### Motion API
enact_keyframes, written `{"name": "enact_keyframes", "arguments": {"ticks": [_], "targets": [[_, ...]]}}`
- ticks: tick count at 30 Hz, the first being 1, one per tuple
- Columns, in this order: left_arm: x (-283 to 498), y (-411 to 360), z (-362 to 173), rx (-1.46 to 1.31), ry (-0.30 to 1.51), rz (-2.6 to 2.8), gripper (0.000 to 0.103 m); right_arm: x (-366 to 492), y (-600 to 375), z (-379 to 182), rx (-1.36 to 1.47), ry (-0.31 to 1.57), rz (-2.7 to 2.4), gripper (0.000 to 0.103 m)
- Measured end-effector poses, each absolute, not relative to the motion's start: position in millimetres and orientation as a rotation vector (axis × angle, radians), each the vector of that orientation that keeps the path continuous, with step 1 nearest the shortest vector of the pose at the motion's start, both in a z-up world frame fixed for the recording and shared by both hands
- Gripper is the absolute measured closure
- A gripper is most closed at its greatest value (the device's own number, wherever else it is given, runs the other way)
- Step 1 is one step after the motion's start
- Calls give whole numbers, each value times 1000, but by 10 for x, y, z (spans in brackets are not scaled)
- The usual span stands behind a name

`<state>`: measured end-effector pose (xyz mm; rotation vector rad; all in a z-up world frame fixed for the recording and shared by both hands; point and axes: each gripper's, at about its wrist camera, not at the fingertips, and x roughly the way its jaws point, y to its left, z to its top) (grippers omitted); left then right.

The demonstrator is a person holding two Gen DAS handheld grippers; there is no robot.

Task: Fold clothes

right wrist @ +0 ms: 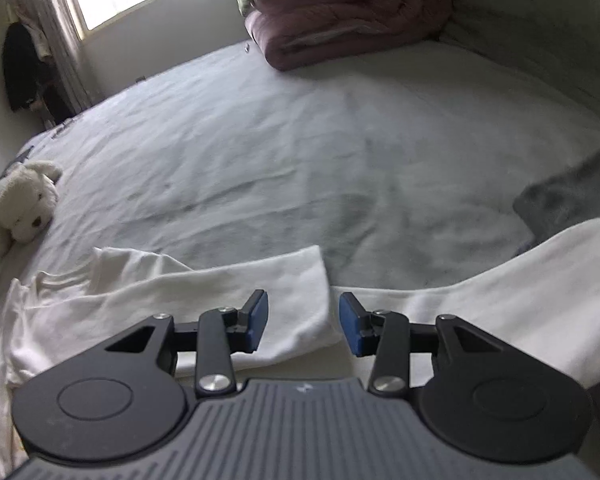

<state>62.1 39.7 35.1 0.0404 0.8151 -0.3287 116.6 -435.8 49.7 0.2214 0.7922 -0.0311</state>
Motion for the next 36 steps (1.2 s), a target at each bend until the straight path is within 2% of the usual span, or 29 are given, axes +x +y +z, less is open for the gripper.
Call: {"name": "enact_keyframes", "arguments": {"ticks": [2, 3, 6, 12, 17, 22, 26, 31, 36], "targets": [[627, 370, 315, 60, 822, -326, 48, 1167, -4334, 456, 174, 800, -47, 64], [631, 355, 293, 72, 827, -323, 48, 1166, -4322, 437, 148, 803, -54, 91], [633, 330, 248, 95, 832, -321, 48, 1092, -4310, 496, 107, 770, -64, 101], [633, 331, 251, 108, 836, -320, 48, 832, -4295, 842, 44, 643, -113, 101], [634, 344, 254, 115, 839, -319, 47, 887, -4323, 528, 35, 722, -136, 101], [649, 368, 252, 110, 844, -322, 45, 650, -4406, 682, 143, 621, -154, 101], [642, 362, 257, 112, 844, -317, 45, 783, -4359, 467, 84, 707, -161, 101], [668, 390, 262, 98, 848, -313, 45, 714, -4376, 551, 118, 635, -172, 101], [662, 379, 267, 104, 846, -313, 45, 789, -4315, 389, 55, 700, -151, 99]]}}
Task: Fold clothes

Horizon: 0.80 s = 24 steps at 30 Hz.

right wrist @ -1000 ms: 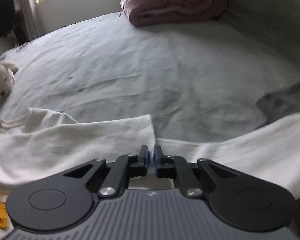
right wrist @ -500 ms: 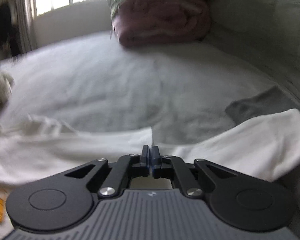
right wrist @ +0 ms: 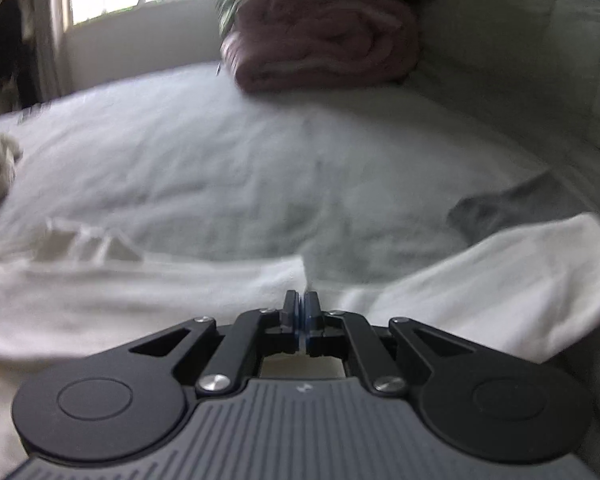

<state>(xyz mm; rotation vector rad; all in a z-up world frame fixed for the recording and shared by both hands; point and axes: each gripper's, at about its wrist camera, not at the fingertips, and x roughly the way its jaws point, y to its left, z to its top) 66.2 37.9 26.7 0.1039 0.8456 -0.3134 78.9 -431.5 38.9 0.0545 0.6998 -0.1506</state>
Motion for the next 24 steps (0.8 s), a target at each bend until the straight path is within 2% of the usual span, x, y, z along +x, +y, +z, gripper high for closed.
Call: {"name": "enact_keyframes", "arguments": {"ticks": [3, 6, 8, 9, 16, 23, 24], "targets": [[654, 398, 310, 87, 847, -334, 47, 773, -4324, 369, 84, 700, -159, 90], [611, 418, 399, 60, 813, -378, 47, 687, -4202, 541, 58, 667, -143, 88], [595, 414, 419, 50, 800, -395, 47, 597, -4050, 669, 39, 651, -91, 74], [595, 390, 403, 59, 803, -395, 47, 541, -3933, 733, 55, 657, -32, 64], [586, 275, 290, 139, 832, -405, 47, -141, -2836, 719, 186, 834, 557, 63], [609, 323, 273, 147, 848, -399, 47, -695, -2066, 327, 134, 970, 705, 63], [608, 322, 273, 149, 848, -399, 47, -755, -2028, 324, 116, 956, 699, 69]]}}
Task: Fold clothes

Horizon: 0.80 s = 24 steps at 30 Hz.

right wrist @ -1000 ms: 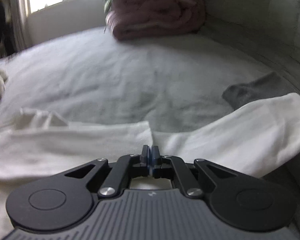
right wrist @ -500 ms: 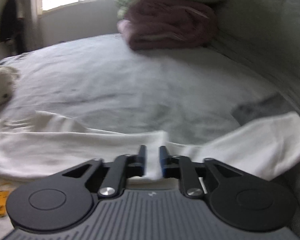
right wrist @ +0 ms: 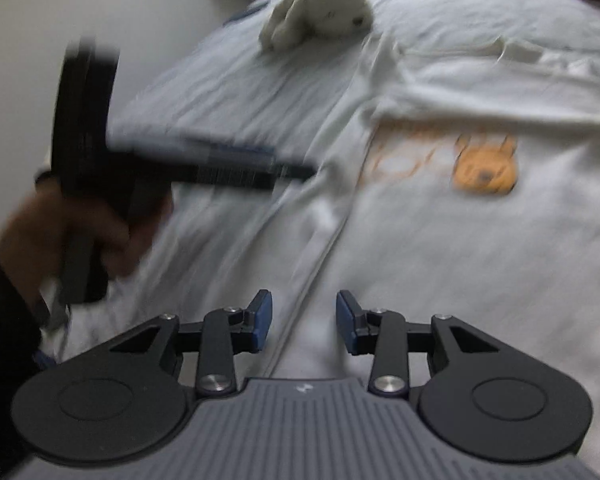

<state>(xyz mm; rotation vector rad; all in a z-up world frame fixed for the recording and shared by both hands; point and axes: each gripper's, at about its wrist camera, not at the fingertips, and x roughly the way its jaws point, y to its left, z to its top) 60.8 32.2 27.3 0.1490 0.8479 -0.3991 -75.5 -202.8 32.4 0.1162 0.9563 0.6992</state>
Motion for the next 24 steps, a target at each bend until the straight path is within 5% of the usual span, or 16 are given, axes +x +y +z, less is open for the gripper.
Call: {"name": "enact_keyframes", "arguments": {"ticks": [1, 3, 24], "targets": [[606, 320, 274, 151, 848, -399, 47, -816, -1994, 327, 98, 940, 694, 86], [604, 315, 275, 157, 847, -399, 47, -846, -1997, 330, 128, 938, 692, 96], [602, 284, 277, 196, 850, -392, 45, -949, -2090, 260, 273, 929, 579, 97]]}}
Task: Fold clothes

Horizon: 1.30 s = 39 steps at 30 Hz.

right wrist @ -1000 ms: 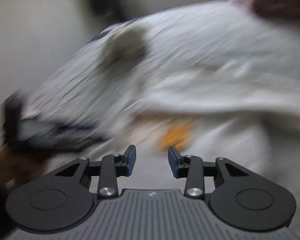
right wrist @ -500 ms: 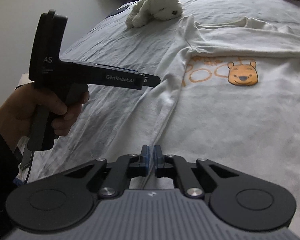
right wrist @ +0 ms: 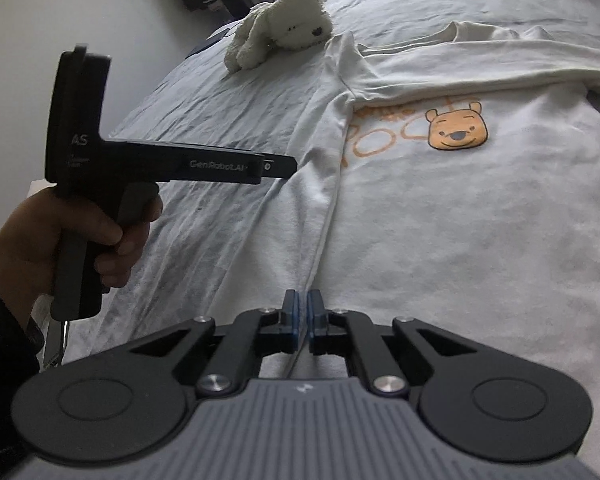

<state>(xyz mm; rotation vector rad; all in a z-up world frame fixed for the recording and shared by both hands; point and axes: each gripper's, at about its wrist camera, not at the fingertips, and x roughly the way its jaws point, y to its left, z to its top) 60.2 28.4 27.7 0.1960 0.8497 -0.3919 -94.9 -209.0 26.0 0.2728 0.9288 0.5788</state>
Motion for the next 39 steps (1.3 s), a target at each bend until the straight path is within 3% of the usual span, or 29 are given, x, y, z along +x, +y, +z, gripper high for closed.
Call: {"name": "enact_keyframes", "arguments": {"ticks": [39], "targets": [[607, 286, 284, 204, 851, -386, 45, -1014, -2131, 236, 336, 931, 586, 95]]}}
